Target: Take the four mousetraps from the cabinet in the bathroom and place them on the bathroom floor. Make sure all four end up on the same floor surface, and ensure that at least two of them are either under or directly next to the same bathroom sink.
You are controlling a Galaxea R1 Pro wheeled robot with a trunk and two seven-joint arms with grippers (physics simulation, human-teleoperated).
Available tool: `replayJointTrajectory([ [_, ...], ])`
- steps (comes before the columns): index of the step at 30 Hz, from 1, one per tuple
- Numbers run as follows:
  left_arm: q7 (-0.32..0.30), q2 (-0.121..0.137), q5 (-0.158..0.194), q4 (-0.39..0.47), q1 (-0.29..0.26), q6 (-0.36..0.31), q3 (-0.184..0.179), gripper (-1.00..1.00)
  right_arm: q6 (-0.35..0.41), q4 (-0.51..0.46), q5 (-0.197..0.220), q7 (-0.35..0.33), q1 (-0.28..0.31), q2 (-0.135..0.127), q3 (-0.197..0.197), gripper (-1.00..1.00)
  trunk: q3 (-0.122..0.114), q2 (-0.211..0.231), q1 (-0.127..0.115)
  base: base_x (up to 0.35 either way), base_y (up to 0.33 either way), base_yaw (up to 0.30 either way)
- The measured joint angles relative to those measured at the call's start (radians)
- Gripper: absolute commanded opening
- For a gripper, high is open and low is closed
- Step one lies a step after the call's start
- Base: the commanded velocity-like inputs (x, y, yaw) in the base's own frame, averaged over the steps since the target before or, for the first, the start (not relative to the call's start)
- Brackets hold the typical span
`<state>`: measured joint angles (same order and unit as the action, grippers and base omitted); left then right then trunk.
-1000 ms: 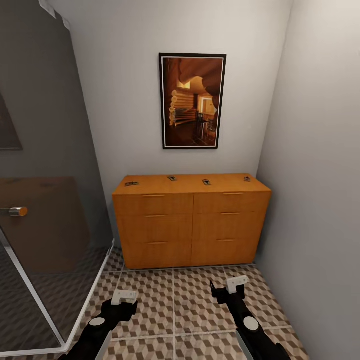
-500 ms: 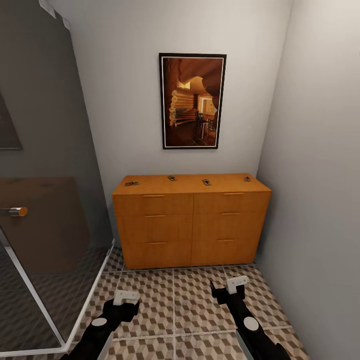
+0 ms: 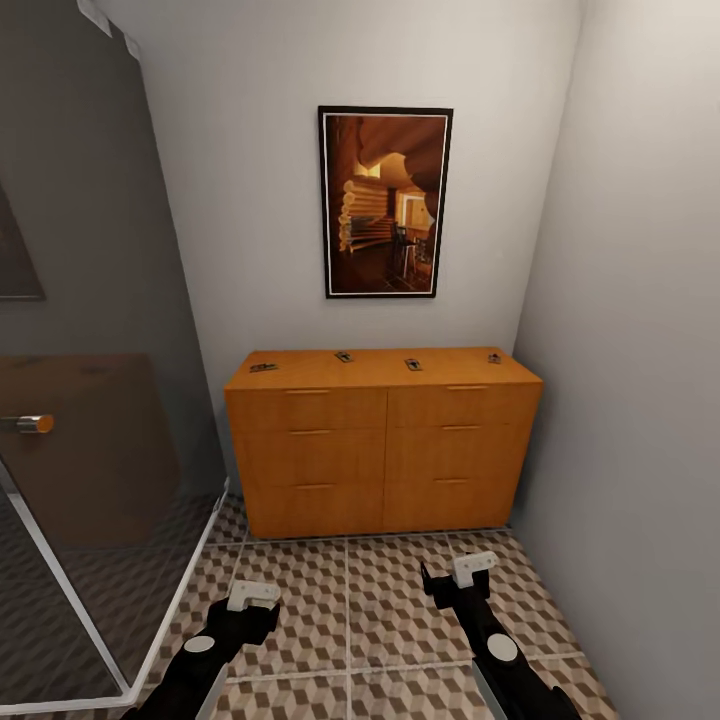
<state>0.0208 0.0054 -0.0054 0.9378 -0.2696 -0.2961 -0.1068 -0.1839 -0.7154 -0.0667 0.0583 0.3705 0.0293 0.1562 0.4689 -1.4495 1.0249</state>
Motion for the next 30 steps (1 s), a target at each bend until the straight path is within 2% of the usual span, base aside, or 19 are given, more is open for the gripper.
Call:
replayJointTrajectory([
  [23, 0.0, 0.0, 0.001, -0.001, 0.0, 0.0, 0.0, 1.0, 0.0, 0.0, 0.0, 0.0, 0.0, 0.0, 0.0, 1.0, 0.0, 0.0, 0.0, 0.169, -0.093, 0.0],
  [30, 0.0, 0.0, 0.001, -0.001, 0.0, 0.0, 0.0, 1.0, 0.0, 0.0, 0.0, 0.0, 0.0, 0.0, 0.0, 1.0, 0.0, 0.0, 0.0, 0.072, -0.043, 0.0],
])
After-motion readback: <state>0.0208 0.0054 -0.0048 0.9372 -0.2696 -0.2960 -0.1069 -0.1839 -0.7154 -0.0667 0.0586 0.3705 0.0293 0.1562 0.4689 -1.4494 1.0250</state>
